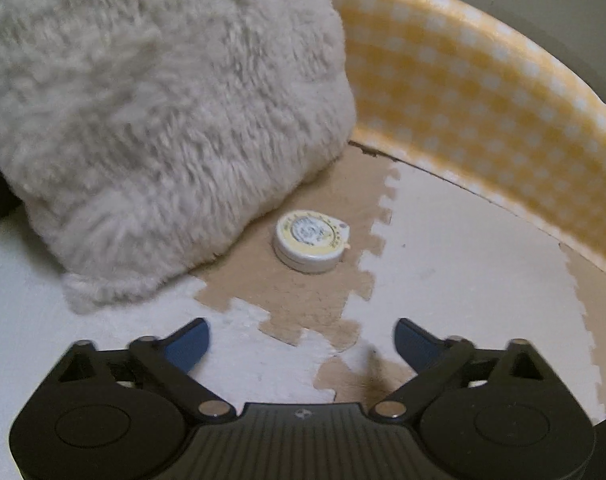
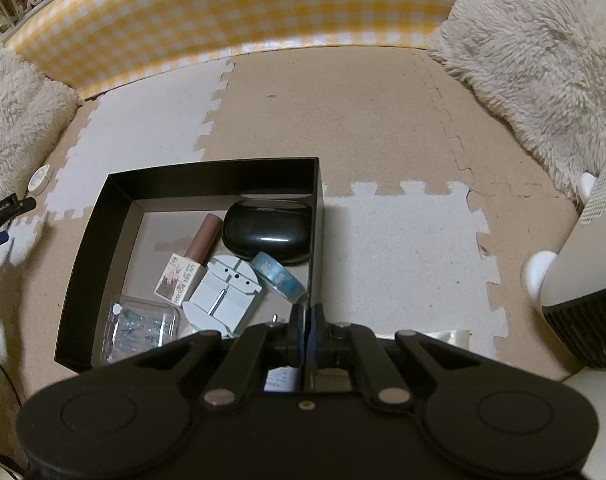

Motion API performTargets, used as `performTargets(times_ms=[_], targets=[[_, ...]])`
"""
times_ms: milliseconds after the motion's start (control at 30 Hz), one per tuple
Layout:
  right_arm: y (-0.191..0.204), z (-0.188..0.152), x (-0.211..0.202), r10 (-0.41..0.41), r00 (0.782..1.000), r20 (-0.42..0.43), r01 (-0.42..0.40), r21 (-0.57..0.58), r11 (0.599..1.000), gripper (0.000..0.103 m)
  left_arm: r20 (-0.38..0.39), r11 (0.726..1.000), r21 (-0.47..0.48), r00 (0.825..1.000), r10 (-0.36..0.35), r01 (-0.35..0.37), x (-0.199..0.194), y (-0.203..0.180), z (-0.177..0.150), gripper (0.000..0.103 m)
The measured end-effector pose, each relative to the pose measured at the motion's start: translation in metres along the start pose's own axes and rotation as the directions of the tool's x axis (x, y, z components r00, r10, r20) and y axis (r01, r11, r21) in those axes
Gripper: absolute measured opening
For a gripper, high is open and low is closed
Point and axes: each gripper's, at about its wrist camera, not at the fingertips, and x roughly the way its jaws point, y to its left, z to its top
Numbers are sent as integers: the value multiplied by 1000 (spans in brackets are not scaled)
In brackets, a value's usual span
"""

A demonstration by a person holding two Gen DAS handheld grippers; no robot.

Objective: Organize rigid objects
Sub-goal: 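Move the left gripper to the round white tape measure and grasp it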

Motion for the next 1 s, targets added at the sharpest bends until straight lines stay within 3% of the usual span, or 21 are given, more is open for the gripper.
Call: performTargets(times_ms=[200,333,567,1000], targets=[[1,0,0,-2,1000,-1,2,-4,1000,4,66,996,86,998,20,-25,16,-9,-1,87],[1,0,0,-7,1000,-2,7,-11,1000,4,118,983,164,991,64,-83,26,-17,-2,75],[3,1,1,-14,1000,-3,14,-20,1000,4,155,982,174,987,42,-69,41,-13,9,73],[5,0,1,-27,1000,-2,27,-36,999,4,155,986,160,988,21,-47,62,-14,25,73]])
